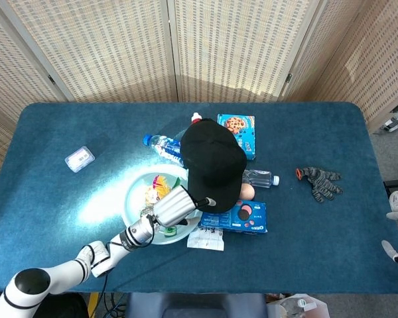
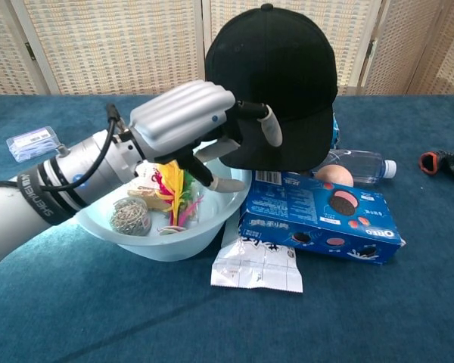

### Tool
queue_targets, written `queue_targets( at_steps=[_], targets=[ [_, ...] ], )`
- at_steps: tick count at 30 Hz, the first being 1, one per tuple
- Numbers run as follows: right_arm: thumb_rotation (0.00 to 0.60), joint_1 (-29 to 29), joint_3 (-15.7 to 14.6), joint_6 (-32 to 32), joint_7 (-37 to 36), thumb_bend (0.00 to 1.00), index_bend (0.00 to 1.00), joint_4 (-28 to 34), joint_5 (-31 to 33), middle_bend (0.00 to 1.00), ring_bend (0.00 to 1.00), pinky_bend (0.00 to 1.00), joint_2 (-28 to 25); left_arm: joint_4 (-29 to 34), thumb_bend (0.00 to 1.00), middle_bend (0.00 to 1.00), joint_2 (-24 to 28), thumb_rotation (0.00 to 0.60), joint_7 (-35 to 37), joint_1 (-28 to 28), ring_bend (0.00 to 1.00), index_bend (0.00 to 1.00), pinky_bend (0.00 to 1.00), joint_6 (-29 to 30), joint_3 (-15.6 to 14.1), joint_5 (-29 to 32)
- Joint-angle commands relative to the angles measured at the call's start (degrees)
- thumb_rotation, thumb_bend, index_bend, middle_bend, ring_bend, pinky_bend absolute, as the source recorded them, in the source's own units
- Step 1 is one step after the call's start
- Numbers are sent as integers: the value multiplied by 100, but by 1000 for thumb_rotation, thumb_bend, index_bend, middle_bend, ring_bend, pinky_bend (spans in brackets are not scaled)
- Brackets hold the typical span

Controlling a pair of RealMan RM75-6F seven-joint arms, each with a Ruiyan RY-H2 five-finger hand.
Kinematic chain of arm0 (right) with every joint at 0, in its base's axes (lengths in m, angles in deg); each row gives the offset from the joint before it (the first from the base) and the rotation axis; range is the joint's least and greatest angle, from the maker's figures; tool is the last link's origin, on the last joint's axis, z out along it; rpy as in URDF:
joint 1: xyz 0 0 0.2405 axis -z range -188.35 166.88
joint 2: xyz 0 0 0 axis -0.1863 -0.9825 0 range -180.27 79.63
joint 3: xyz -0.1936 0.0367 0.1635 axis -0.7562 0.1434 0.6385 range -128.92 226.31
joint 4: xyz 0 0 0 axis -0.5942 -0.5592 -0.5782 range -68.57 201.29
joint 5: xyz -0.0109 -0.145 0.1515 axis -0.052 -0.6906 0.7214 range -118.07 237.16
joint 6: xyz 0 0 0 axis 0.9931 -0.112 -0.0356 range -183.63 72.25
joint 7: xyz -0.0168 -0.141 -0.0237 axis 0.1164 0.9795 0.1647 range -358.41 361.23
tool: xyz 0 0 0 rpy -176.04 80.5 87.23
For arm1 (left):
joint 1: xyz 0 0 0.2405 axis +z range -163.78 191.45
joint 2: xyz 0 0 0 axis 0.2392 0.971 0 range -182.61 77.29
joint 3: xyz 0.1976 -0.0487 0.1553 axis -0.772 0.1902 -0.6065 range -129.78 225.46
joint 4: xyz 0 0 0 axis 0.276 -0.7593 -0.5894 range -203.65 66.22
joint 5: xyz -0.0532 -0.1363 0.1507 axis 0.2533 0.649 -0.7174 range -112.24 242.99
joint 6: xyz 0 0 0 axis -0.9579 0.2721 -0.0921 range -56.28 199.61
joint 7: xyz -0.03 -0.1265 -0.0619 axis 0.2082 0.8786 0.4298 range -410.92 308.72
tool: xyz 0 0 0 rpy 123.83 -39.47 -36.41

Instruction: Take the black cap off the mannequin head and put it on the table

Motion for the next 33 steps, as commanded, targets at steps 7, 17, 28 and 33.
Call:
queue_targets(
  at_steps=[7,17,28,33],
  targets=[
    [600,68,-7,37,-83,239,345,-66,40,293,224,303,-3,-423,145,945,-333,600,5,-115,1000,360,1000,90,-11,275],
    [600,112,-5,62,-104,239,345,-86,51,293,224,303,-13,-880,145,945,-643,600,113,-165,1000,339,1000,332,-17,459],
    [600,122,1,39,-62,239,345,-51,57,293,224,303,-28,-1162,145,950,-918,600,279,-228,1000,341,1000,446,-49,628],
    [600,137,4,38,-41,239,345,-31,76,293,224,303,-45,-1232,145,953,-1051,600,255,-268,1000,341,1000,421,27,771]
  ],
)
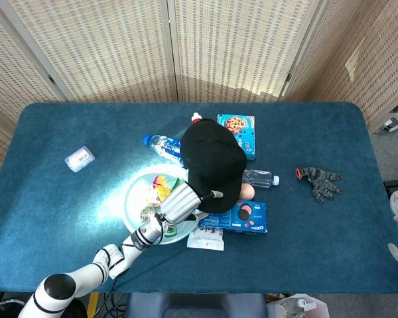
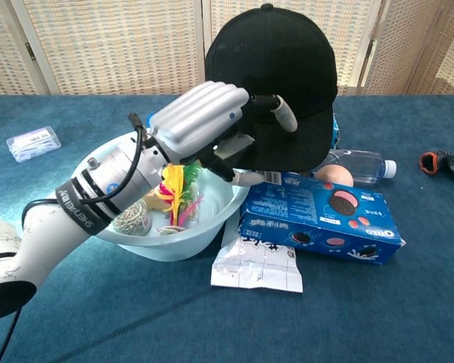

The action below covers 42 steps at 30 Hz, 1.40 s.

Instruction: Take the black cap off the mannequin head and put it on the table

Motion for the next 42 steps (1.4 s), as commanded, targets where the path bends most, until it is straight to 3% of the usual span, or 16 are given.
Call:
queue_targets(
  at_steps=[1,11,19,22,33,42],
  targets=[
    [600,6,0,1,10,239,345,10,2,293,224,303,-7,-43,145,953,-74,600,-20,-30,1000,341,1000,-33,54,88],
    [600,14,7,0,29,240,345,28,0,293,224,303,-7,-130,152,961,-177,600,64,-69,1000,340,1000,-36,52,215],
    [600,11,16,-9,47,239,345,46,-4,293,224,303,-14,-174,289,967,-228,600,203,-59,1000,333,1000,114,89,297],
    [600,4,22,-20,55,239,345,56,1,293,224,303,-20,-200,298,970,-242,600,236,-53,1000,338,1000,169,143,359],
    [600,-40,50,-37,53,239,345,74,-37,293,224,303,-21,12,302,999,-103,600,340,-26,1000,493,1000,316,293,528],
    [600,-36,54,-4,12,239,345,53,-64,293,224,303,-15,865,351,1000,311,600,225,-30,1000,592,1000,269,444,643]
  ],
)
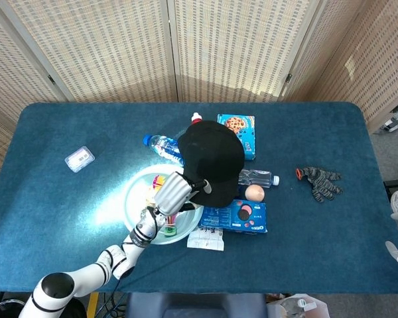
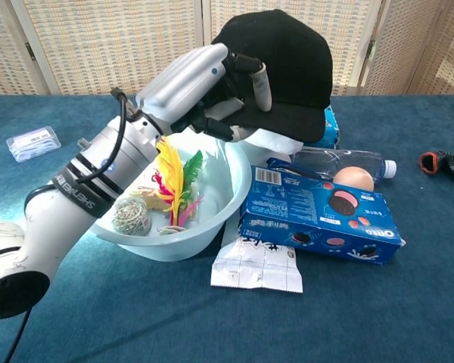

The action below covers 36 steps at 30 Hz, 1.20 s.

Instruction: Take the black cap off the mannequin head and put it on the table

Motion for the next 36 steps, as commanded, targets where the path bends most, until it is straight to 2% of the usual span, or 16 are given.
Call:
queue_targets(
  at_steps=[1,8,11,20,23,27,32,36],
  targets=[
    [600,5,2,11,-16,240,345,-12,0,293,224,303,3,483,356,1000,248,600,-32,5,1000,598,1000,-85,125,115],
    [600,9,10,42,-58,239,345,-53,-17,293,224,303,19,1721,358,1000,771,600,-94,-31,1000,607,1000,-650,421,498],
    [600,4,14,41,-63,239,345,-62,-19,293,224,303,22,1987,358,1000,884,600,-298,-146,1000,612,1000,-853,624,641],
    [600,29,25,74,-91,239,345,-82,15,293,224,303,18,1935,357,1000,904,600,-826,-677,1000,612,1000,-1370,1371,1170],
    [600,48,27,98,-111,239,345,-95,26,293,224,303,19,1969,357,1000,903,600,-832,-767,1000,612,1000,-1479,1523,1340],
    [600,74,25,125,-136,239,345,-117,36,293,223,303,15,2068,357,1000,946,600,-865,-760,1000,612,1000,-1394,1545,1362],
    [600,79,28,130,-154,240,345,-127,34,293,224,303,9,2215,358,1000,1077,600,-859,-666,1000,610,1000,-1209,1369,1167],
    [600,74,25,149,-143,239,345,-114,-10,293,224,303,16,2230,357,1000,1097,600,-829,-668,1000,609,1000,-1186,1453,1260]
  ],
)
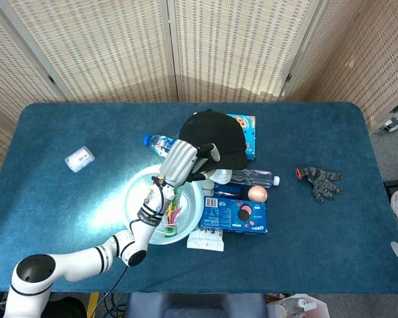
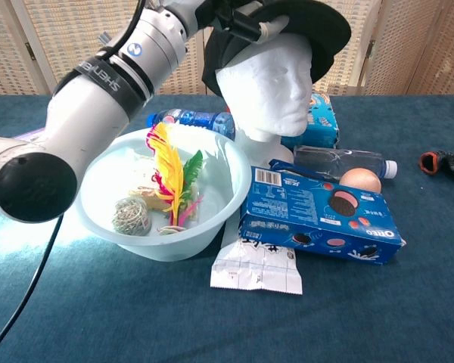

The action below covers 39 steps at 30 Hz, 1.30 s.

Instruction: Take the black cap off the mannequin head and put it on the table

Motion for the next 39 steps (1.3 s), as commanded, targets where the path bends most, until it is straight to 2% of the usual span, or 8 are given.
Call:
queue_targets(
  at_steps=[1,9,21,30,39],
  targets=[
    [600,9,-1,25,8,239,345,10,-11,293,223,303,-2,-8,357,1000,19,600,24,-11,1000,609,1000,18,104,95],
    [600,47,-2,76,27,239,345,56,-12,293,224,303,-36,-17,357,1000,121,600,55,-94,1000,602,1000,31,386,318],
    [600,40,10,89,29,240,345,85,-37,293,224,303,-65,-622,357,1000,369,600,187,-150,1000,589,1000,124,802,696],
    [600,42,8,116,-28,240,345,44,-74,293,224,303,-49,-1164,357,1000,764,600,584,326,1000,587,1000,440,524,586],
    [600,23,6,146,3,239,345,83,-160,293,224,303,-55,-1474,351,1000,1202,600,954,1049,1000,589,1000,532,-105,370]
  ],
)
